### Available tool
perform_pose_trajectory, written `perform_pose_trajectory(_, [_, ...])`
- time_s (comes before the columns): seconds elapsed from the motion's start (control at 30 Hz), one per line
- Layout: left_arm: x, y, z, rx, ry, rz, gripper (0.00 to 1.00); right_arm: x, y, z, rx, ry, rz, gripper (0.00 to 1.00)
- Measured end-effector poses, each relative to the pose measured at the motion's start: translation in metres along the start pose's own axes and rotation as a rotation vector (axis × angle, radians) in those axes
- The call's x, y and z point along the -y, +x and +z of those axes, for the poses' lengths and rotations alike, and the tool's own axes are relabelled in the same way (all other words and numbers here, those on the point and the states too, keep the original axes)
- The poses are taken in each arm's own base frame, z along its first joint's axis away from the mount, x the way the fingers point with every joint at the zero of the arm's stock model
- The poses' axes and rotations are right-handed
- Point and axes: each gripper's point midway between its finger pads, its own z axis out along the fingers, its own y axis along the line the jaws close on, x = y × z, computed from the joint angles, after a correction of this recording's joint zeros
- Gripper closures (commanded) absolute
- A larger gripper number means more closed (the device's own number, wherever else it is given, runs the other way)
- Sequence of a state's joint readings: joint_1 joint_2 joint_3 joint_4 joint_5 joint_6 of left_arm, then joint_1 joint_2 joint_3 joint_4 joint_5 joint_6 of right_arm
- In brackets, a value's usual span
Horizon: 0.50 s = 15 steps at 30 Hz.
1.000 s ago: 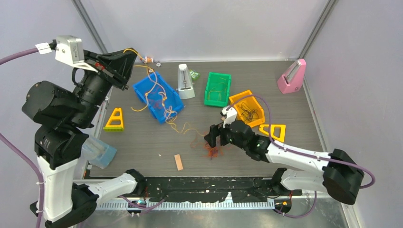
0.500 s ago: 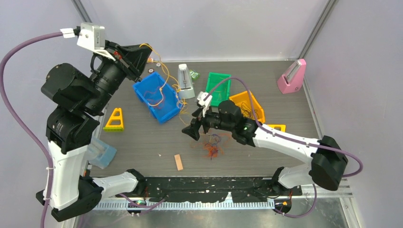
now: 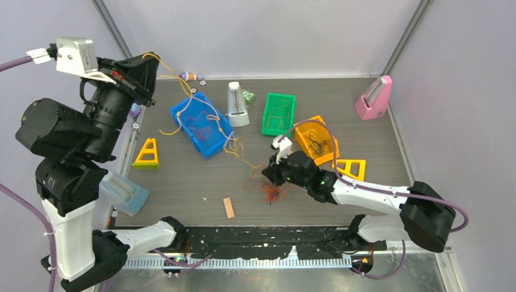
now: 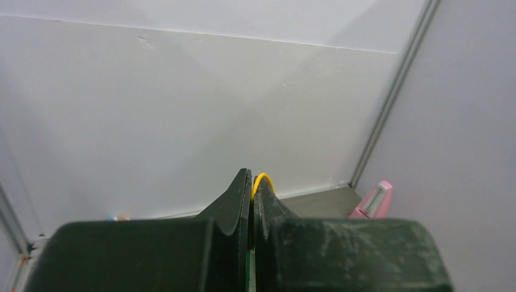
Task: Untangle the cables
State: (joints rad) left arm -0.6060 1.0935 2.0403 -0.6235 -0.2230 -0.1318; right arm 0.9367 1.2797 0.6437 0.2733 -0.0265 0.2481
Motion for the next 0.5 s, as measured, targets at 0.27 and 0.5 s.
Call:
perform_pose_trajectory(0.27, [-0.029,-0.008,-0.018,0.028,-0.133,0.054,1.00,0.065,0.109,-0.065,-0.195,0.350,0.305,0.95])
perform_pose_trajectory(0.5, [-0.040,0.001,-0.015,0.008,-0.193,0.067,1.00,0.078,0.129,-0.102,-0.190,0.458,0.402,0.95])
